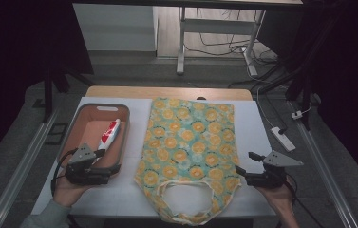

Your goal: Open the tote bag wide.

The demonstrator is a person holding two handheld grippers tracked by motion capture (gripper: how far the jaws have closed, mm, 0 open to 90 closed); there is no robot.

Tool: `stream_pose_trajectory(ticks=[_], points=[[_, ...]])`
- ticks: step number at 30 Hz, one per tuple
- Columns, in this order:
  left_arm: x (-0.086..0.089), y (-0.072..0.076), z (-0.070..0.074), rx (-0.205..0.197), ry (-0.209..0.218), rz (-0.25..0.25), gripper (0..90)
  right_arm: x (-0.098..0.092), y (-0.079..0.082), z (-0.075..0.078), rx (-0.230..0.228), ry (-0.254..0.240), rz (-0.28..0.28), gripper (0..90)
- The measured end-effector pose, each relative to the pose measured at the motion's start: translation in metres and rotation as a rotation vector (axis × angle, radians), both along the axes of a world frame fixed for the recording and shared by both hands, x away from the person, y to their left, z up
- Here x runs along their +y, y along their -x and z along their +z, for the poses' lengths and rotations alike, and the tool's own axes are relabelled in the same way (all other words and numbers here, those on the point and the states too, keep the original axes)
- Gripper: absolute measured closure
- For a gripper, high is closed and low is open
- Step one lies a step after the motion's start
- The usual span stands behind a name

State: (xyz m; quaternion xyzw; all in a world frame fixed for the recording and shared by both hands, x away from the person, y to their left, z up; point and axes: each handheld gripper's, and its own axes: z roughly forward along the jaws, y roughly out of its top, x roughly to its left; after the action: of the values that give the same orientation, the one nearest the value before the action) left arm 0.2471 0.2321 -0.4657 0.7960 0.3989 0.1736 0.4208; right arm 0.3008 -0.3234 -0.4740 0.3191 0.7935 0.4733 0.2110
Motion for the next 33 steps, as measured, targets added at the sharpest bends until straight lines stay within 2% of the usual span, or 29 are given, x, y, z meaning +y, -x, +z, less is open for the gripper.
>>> stream_pose_trajectory(ticks=[11, 24, 29, 33], points=[[-0.005, 0.0, 0.003, -0.013, -0.007, -0.015, 19.5, -0.004, 0.007, 0.0, -0.01, 0.004, -0.012, 23.2], [-0.01, 0.003, 0.004, -0.027, -0.036, -0.032, 21.2, 0.0, 0.007, -0.001, -0.01, 0.011, -0.009, 23.7], [-0.017, 0.005, 0.009, -0.035, -0.034, -0.06, 21.4, 0.001, 0.009, 0.0, -0.011, 0.011, -0.005, 23.7], [-0.031, 0.005, 0.011, -0.033, -0.051, -0.108, 21.6, 0.001, 0.009, 0.0, -0.01, 0.008, -0.005, 23.8]])
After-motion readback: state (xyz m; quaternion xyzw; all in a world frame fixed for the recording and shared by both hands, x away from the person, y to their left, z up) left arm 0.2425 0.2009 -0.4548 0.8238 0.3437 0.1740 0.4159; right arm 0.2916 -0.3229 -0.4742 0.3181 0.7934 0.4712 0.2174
